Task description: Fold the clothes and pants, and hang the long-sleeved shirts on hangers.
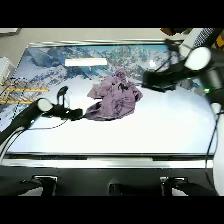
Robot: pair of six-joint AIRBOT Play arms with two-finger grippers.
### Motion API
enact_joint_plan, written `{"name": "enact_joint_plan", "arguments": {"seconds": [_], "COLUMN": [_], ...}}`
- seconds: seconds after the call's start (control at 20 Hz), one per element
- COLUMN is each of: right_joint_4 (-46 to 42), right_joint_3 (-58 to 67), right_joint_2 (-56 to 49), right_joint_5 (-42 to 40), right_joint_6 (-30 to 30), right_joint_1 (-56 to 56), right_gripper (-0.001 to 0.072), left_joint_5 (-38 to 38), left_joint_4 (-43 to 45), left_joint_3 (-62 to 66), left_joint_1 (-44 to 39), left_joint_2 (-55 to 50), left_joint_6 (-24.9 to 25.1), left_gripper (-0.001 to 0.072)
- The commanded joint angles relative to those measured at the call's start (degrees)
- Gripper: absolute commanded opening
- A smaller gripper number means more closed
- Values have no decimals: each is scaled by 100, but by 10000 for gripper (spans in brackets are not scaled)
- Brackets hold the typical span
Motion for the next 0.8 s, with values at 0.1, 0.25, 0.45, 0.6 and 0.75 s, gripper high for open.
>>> {"name": "enact_joint_plan", "arguments": {"seconds": [0.1,0.25,0.45,0.6,0.75], "right_joint_4": [1261,2157,3167,3764,3847], "right_joint_3": [-815,-1679,-2059,-2057,-2057], "right_joint_2": [-37,-450,-1473,-2212,-2612], "right_joint_5": [-166,-603,-1263,-1574,-1847], "right_joint_6": [-688,-1410,-2013,-2334,-2385], "right_joint_1": [-1316,-1268,-1084,-890,-680], "right_gripper": [546,549,546,538,513], "left_joint_5": [-1178,-1187,-1185,-1180,-1180], "left_joint_4": [651,647,647,647,647], "left_joint_3": [-1462,-1598,-1598,-1598,-1598], "left_joint_1": [664,726,719,719,719], "left_joint_2": [1558,1805,1801,1801,1799], "left_joint_6": [-358,-356,-358,-358,-358], "left_gripper": [22,22,23,23,23]}}
